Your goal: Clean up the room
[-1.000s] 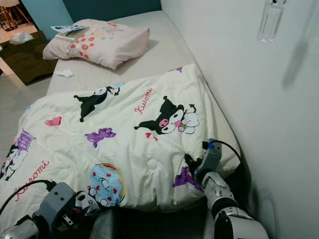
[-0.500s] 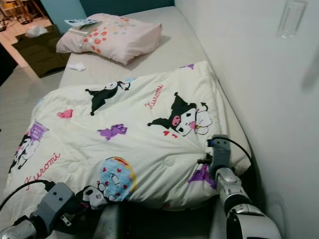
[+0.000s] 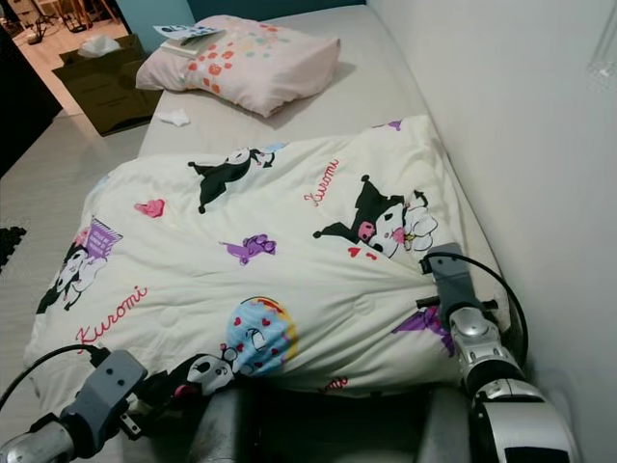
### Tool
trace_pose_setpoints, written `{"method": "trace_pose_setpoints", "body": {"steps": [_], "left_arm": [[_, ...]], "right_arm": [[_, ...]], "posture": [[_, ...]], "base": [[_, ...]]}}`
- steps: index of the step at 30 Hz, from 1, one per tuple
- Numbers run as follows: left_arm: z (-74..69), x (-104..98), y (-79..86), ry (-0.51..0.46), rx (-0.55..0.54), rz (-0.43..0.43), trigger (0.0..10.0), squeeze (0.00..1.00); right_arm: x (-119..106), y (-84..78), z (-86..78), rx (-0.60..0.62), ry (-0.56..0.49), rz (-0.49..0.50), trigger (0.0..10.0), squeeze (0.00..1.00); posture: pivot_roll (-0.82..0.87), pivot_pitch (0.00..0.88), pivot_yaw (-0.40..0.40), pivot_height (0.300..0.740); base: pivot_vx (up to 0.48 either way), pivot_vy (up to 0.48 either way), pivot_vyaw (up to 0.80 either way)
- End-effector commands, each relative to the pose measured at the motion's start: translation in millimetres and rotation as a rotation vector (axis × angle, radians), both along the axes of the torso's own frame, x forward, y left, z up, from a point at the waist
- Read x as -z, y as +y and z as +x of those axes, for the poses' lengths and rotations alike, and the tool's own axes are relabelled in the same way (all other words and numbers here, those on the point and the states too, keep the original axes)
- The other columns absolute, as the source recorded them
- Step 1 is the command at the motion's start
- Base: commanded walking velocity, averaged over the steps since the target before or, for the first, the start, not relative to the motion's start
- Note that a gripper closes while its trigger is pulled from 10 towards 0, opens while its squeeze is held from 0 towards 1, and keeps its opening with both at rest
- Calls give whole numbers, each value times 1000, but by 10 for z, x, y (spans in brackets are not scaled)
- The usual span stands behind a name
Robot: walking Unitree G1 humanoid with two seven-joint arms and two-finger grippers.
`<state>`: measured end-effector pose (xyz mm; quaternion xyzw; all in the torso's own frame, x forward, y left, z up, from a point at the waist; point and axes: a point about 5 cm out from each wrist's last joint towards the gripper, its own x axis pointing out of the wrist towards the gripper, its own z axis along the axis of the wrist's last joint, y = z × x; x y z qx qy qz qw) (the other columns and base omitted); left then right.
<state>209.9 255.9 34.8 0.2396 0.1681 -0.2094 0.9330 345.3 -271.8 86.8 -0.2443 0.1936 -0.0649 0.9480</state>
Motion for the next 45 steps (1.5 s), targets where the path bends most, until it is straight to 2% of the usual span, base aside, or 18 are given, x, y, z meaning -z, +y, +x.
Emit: {"method": "trace_pose_setpoints", "body": {"steps": [1,2,5,6,8,10,11,12,15,16,19,25,29,35,38,41,43,45], "left_arm": [[-41,41,-3,27,0,14,10000,0],[-34,36,-4,25,-2,14,10000,0],[-30,28,4,22,-6,15,10000,0],[-30,28,4,22,-6,15,10000,0],[-20,15,4,17,-10,15,10000,0],[-20,15,4,17,-10,15,10000,0],[-12,9,0,13,-12,14,10000,0],[-12,9,0,13,-12,14,10000,0],[27,-4,-22,-1,-17,7,10000,0],[27,-4,-22,-1,-17,7,10000,0],[57,-2,-51,-9,-21,0,10000,0],[68,5,-74,-10,-20,-4,10000,0],[83,25,-102,-12,-24,-11,10000,0],[96,32,-110,-15,-32,-13,10000,0],[98,46,-119,-16,-40,-15,10000,0],[95,53,-120,-14,-42,-16,10000,0],[92,69,-121,-10,-43,-15,10000,0],[92,69,-121,-10,-43,-15,10000,0]], "right_arm": [[-284,-410,-21,166,-74,-125,0,0],[-342,-502,-35,187,-64,-189,0,0],[-414,-629,-68,216,-52,-252,0,0],[-414,-629,-68,216,-52,-252,0,0],[-484,-789,-128,254,-30,-308,0,0],[-484,-789,-128,254,-30,-308,0,0],[-516,-884,-174,277,-12,-338,0,0],[-516,-884,-174,277,-12,-338,0,0],[-588,-1204,-375,354,71,-427,0,0],[-588,-1204,-375,354,71,-427,0,0],[-625,-1412,-539,396,155,-494,0,0],[-645,-1513,-628,413,208,-530,0,0],[-655,-1716,-847,419,335,-597,0,0],[-618,-1829,-1012,438,398,-604,0,0],[-643,-2007,-1255,507,444,-598,0,0],[-631,-2053,-1337,524,467,-578,0,0],[-573,-2102,-1467,535,518,-531,0,0],[-573,-2102,-1467,535,518,-531,0,0]], "posture": [[170,216,114,511],[171,214,112,511],[172,213,109,511],[172,213,109,511],[166,212,104,511],[166,212,104,511],[164,210,101,511],[164,210,101,511],[153,206,89,511],[153,206,89,511],[140,199,79,511],[138,198,78,511],[130,184,66,511],[128,177,53,511],[127,171,47,511],[123,169,47,511],[115,170,45,511],[115,170,45,511]], "base": [[0,0,0],[0,0,0],[0,0,0],[0,0,0],[0,0,0],[0,0,0],[0,0,0],[0,0,0],[0,0,0],[0,0,0],[0,0,0],[0,0,0],[0,0,0],[0,0,0],[0,0,0],[0,0,0],[0,0,0],[0,0,0]]}}
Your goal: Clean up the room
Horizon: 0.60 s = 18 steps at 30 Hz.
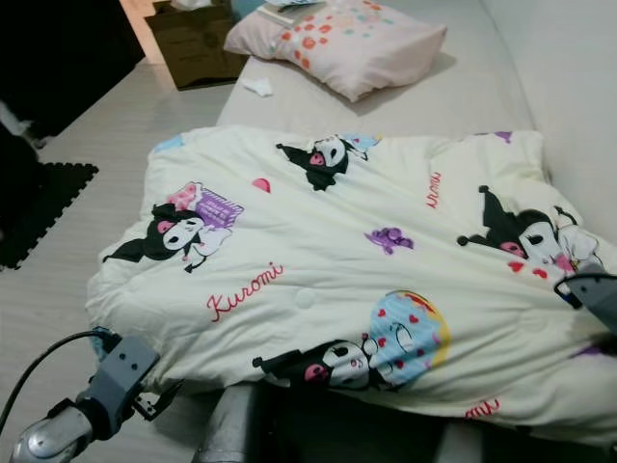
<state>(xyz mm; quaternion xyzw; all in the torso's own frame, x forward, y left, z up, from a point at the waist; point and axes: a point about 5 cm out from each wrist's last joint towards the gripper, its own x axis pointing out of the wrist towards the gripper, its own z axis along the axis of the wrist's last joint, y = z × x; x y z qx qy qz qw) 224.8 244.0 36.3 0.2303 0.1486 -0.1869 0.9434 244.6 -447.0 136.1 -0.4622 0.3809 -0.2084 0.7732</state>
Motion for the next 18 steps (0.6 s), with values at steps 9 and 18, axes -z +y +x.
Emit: {"method": "trace_pose_setpoints", "body": {"steps": [9,18], "left_arm": [[-49,136,-57,46,1,1,10000,0],[-54,158,-90,49,4,-5,10000,0]], "right_arm": [[471,-189,-774,296,214,370,1098,0],[568,-161,-843,304,272,353,10000,514]], "posture": [[93,164,42,511],[92,159,37,511]], "base": [[0,0,0],[0,0,0]]}}
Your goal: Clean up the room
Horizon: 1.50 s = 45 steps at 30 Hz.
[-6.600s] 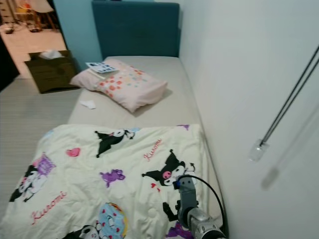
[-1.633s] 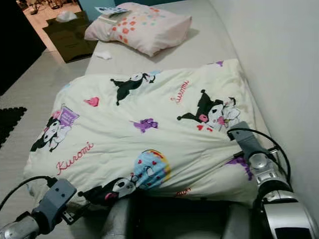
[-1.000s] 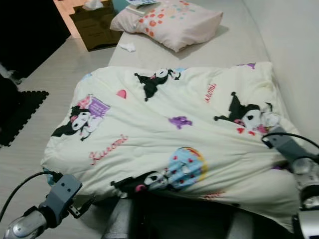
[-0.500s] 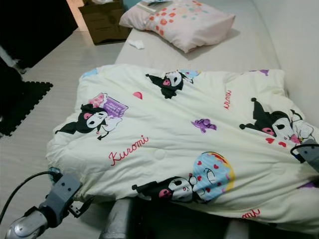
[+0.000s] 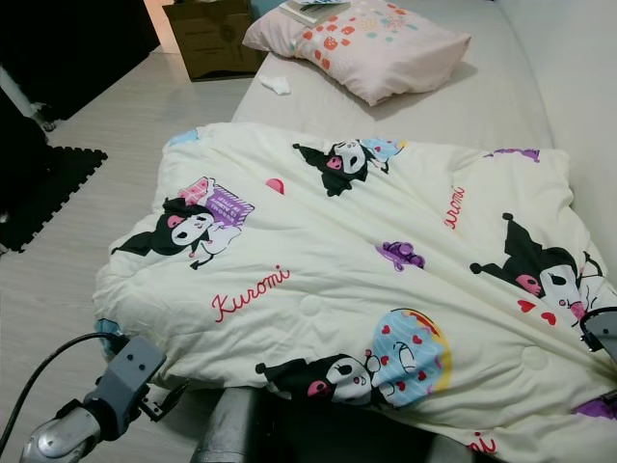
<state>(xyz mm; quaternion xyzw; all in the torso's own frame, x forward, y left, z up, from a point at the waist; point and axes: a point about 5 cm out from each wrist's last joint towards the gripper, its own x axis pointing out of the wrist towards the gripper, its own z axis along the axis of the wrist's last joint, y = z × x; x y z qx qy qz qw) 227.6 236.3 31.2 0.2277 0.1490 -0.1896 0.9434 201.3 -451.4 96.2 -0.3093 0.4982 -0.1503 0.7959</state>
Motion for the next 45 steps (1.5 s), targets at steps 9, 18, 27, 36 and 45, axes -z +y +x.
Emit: {"method": "trace_pose_setpoints", "body": {"steps": [9,18,27,36,45], "left_arm": [[-57,132,-23,49,-11,-5,10000,0],[-35,176,-61,60,1,0,10000,0],[-1,199,-62,59,-3,12,10000,0],[6,273,69,33,-76,170,10000,0],[90,131,580,-72,-597,-64,10000,0]], "right_arm": [[-71,-122,-103,98,25,-135,10000,1000],[-321,173,491,23,-354,111,10000,1000],[-557,259,636,-77,-361,176,10000,1000],[-683,1392,859,-709,-540,764,10000,765],[-169,2242,1020,-653,-552,951,10000,0]], "posture": [[90,140,26,511],[86,116,18,511],[83,94,6,511],[54,75,2,511],[28,87,-6,511]], "base": [[0,0,0],[0,0,0],[0,0,0],[0,0,0],[0,0,0]]}}
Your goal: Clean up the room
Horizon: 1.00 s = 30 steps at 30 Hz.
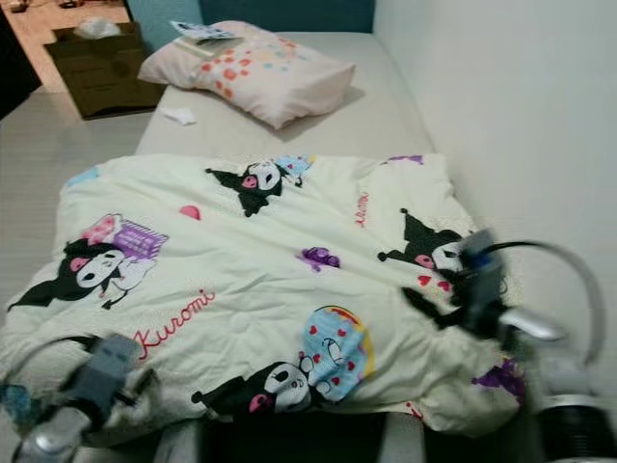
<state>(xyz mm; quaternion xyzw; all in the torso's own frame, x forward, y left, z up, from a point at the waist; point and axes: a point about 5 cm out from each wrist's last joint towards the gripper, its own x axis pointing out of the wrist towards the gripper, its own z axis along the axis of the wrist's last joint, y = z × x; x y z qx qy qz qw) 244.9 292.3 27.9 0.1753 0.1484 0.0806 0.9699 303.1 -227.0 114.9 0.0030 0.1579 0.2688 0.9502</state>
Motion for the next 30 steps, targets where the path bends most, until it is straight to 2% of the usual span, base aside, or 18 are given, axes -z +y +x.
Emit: {"method": "trace_pose_setpoints", "body": {"steps": [1,2,3,5,6,7,8,11,12,15,16,17,19,21,23,24,26,30], "left_arm": [[-73,76,64,10,-92,-65,10000,0],[-84,44,169,-15,-173,-87,10000,0],[-84,44,169,-15,-173,-87,10000,0],[-131,28,327,-38,-294,-111,10000,0],[-131,28,327,-38,-294,-111,10000,0],[-220,68,436,-30,-367,-151,10000,0],[-220,68,436,-30,-367,-151,10000,0],[-241,108,449,-40,-391,-241,10000,0],[-241,108,449,-40,-391,-241,10000,0],[-74,88,296,-68,-303,-333,10000,0],[-74,88,296,-68,-303,-333,10000,0],[11,39,258,-97,-280,-356,10000,0],[11,39,258,-97,-280,-356,10000,0],[126,-55,258,-137,-273,-380,10000,0],[162,-89,276,-148,-280,-389,10000,0],[162,-89,276,-148,-280,-389,10000,0],[163,-72,319,-124,-318,-395,10000,0],[102,4,354,-75,-366,-394,10000,0]], "right_arm": [[62,79,-15,11,23,-13,10000,0],[156,206,-20,32,43,15,10000,0],[156,206,-20,32,43,15,10000,0],[291,372,-69,40,77,28,10000,0],[291,372,-69,40,77,28,10000,0],[425,538,-108,63,103,30,10000,0],[425,538,-108,63,103,30,10000,0],[528,678,-161,65,120,-13,10000,0],[528,678,-161,65,120,-13,10000,0],[604,828,-236,35,125,-43,10000,0],[604,828,-236,35,125,-43,10000,0],[620,874,-281,27,125,-45,10000,0],[620,874,-281,27,125,-45,10000,0],[663,912,-403,12,137,-60,10000,0],[689,919,-468,5,145,-70,10000,0],[689,919,-468,5,145,-70,10000,0],[760,861,-634,-2,174,-120,10000,0],[795,768,-726,11,188,-169,10000,0]], "posture": [[24,89,-11,511],[13,94,-17,511],[13,94,-17,511],[13,94,-17,511],[13,94,-17,511],[4,113,-24,511],[4,113,-24,511],[-3,124,-34,511],[-3,124,-34,511],[-35,157,-43,511],[-35,157,-43,511],[-51,173,-48,511],[-51,173,-48,511],[-86,203,-53,511],[-90,206,-54,511],[-90,206,-54,511],[-128,236,-51,511],[-140,249,-50,511]], "base": [[0,0,0],[0,0,0],[0,0,0],[0,0,0],[0,0,0],[0,0,0],[0,0,0],[0,0,0],[0,0,0],[0,0,0],[0,0,0],[0,0,0],[0,0,0],[0,0,0],[0,0,0],[0,0,0],[0,0,0],[0,0,0]]}}
